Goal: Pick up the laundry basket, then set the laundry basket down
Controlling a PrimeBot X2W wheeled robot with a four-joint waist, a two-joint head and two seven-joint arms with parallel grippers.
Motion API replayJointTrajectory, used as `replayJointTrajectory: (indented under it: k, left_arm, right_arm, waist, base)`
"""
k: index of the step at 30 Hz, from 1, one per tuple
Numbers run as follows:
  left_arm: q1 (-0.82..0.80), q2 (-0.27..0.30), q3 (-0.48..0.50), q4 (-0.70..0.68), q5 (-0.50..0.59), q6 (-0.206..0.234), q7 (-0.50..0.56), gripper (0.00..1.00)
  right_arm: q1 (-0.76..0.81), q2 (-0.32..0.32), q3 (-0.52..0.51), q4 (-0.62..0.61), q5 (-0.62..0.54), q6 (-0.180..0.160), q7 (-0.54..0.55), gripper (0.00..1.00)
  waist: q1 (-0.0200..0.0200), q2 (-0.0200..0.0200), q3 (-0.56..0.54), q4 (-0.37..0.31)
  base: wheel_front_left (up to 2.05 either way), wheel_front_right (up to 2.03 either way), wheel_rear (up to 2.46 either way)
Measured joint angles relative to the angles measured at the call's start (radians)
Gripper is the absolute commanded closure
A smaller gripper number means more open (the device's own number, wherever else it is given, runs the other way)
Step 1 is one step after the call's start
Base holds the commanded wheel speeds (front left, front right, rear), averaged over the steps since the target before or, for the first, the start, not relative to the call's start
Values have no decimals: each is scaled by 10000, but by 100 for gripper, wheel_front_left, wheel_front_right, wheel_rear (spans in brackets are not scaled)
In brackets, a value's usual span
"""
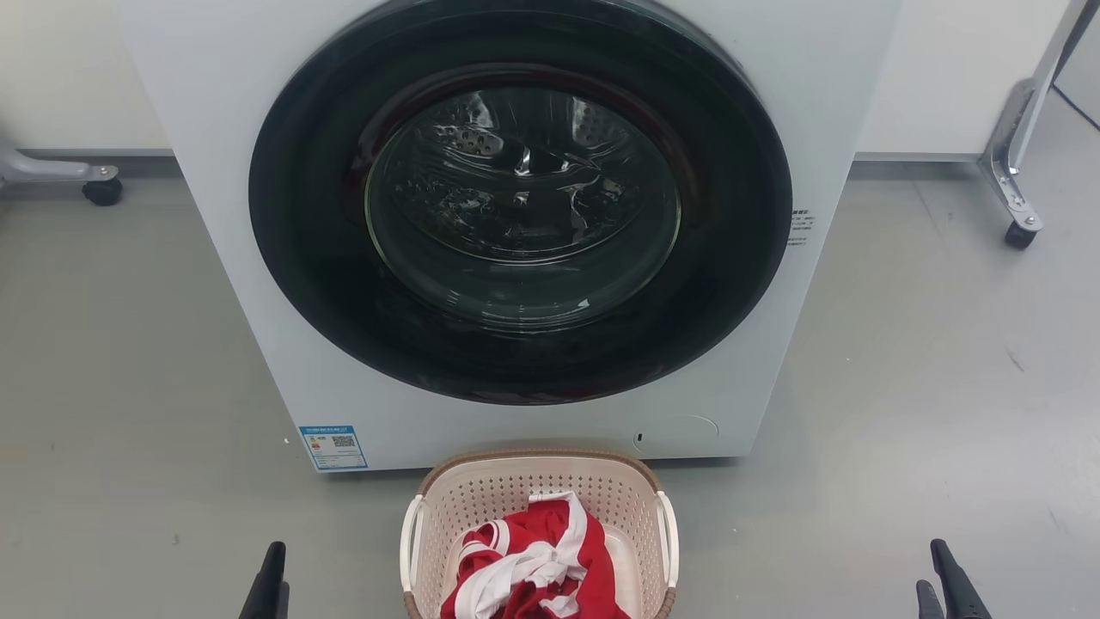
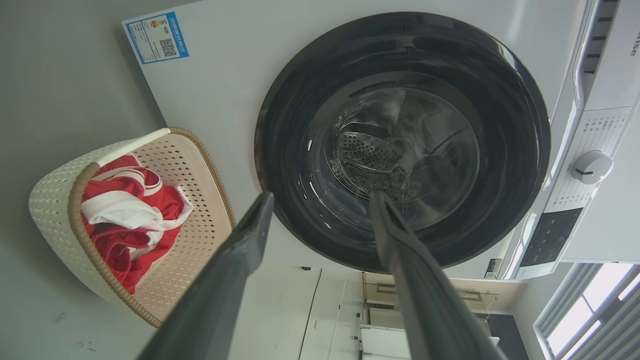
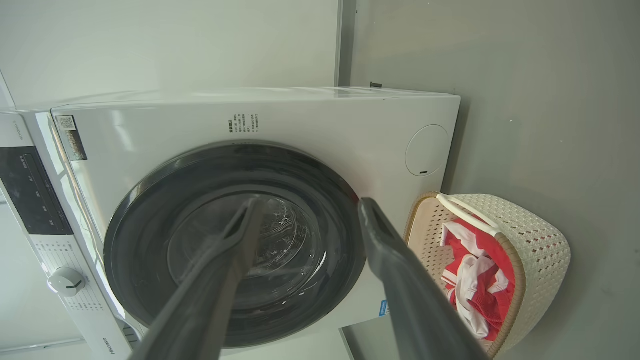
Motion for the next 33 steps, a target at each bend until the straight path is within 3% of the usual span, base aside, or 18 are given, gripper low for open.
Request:
replayJointTrajectory:
  k: [15,33]
  left_arm:
    - [-2,48,-614,-537,2209,451,-533,0]
    - [-1,470,-1632,-957,5808,945,-1158,0]
  right_arm:
    - [-77,-36,746,-268,-2128,-545,-531,0]
    - [-128,-328,1971,-489,-5264,-1051,-1221,0]
  waist:
    - [0,0,18,18]
    - [0,0,46,55]
  base:
    - [0,0,0]
    - [0,0,0]
